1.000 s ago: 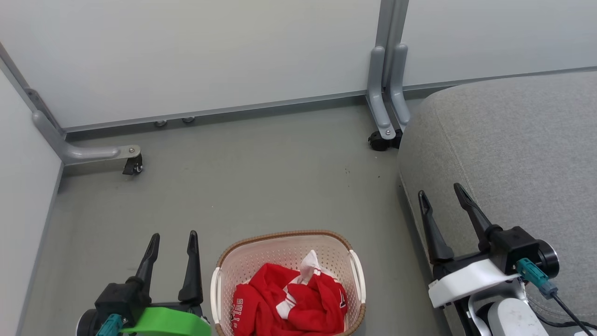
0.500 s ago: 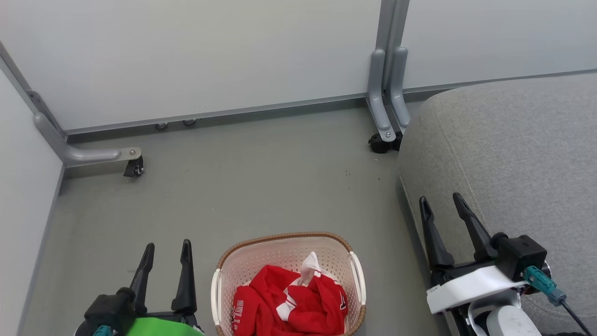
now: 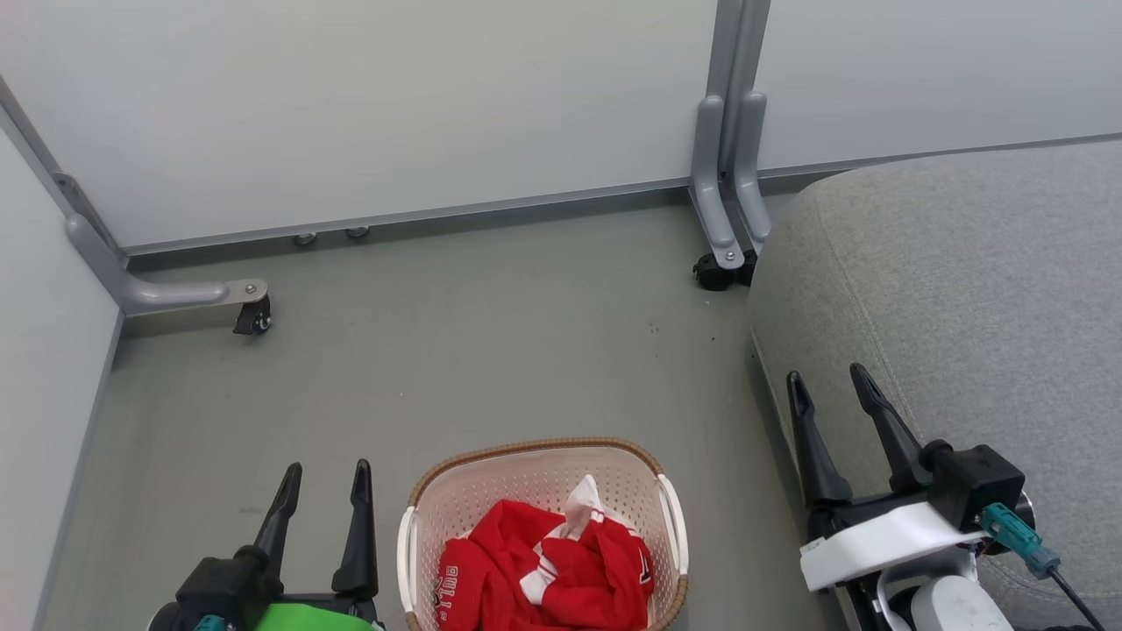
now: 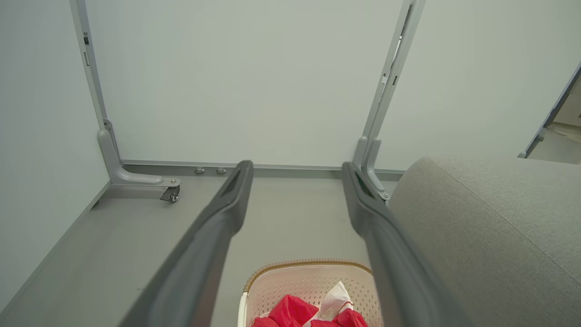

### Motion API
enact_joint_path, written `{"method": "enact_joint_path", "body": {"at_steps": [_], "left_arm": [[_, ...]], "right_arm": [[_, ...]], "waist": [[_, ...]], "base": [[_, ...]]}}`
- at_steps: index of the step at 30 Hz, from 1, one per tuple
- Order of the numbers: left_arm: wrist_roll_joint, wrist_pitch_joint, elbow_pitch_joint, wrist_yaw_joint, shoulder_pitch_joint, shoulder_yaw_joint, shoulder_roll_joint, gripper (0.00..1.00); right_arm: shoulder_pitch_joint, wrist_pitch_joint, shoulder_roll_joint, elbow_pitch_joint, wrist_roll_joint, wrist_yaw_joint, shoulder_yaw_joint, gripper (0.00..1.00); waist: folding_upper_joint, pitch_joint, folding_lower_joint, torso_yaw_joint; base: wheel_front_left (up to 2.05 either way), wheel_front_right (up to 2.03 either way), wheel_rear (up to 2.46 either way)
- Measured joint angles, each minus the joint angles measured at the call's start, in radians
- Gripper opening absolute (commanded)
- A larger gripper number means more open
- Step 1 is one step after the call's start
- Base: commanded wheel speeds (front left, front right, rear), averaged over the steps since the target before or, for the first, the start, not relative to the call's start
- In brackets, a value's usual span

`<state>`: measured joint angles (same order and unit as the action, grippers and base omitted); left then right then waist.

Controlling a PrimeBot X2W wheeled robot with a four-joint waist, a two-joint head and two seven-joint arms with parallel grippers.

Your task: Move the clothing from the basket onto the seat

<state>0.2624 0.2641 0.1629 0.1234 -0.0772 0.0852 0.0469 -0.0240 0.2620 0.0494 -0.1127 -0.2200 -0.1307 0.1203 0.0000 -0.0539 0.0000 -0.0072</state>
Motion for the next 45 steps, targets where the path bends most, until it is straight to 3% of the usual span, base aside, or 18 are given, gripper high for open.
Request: {"method": "enact_joint_path", "body": {"at_steps": [17, 30, 38, 42, 45], "left_arm": [[-0.009, 0.0, 0.043, 0.004, 0.002, 0.001, 0.0, 1.0], [-0.031, 0.0, 0.16, -0.012, 0.089, 0.069, 0.0, 1.0], [-0.092, 0.0, 0.369, -0.04, 0.239, 0.134, 0.0, 1.0], [-0.142, 0.0, 0.535, -0.071, 0.349, 0.144, 0.0, 1.0], [-0.15, 0.001, 0.709, -0.06, 0.437, 0.161, 0.0, 1.0]], "right_arm": [[-0.001, 0.001, 0.0, 0.002, -0.008, 0.0, -0.001, 1.0], [-0.05, 0.001, 0.001, 0.022, 0.001, 0.0, -0.004, 1.0], [-0.121, 0.001, 0.001, 0.072, -0.002, 0.0, 0.02, 1.0], [-0.157, 0.001, 0.001, 0.112, -0.012, 0.0, 0.041, 1.0], [-0.178, 0.001, 0.001, 0.138, -0.024, 0.0, 0.046, 1.0]], "waist": [[0.0, 0.024, 0.0, -0.022], [0.0, 0.129, -0.0001, -0.083], [0.0, 0.255, 0.0, -0.128], [0.0, 0.333, 0.0, -0.153], [0.0, 0.393, 0.0, -0.17]], "base": [[0.0, 0.0, 0.0], [0.0, 0.0, 0.0], [0.0, 0.0, 0.0], [0.0, 0.0, 0.0], [0.0, 0.0, 0.0]]}}
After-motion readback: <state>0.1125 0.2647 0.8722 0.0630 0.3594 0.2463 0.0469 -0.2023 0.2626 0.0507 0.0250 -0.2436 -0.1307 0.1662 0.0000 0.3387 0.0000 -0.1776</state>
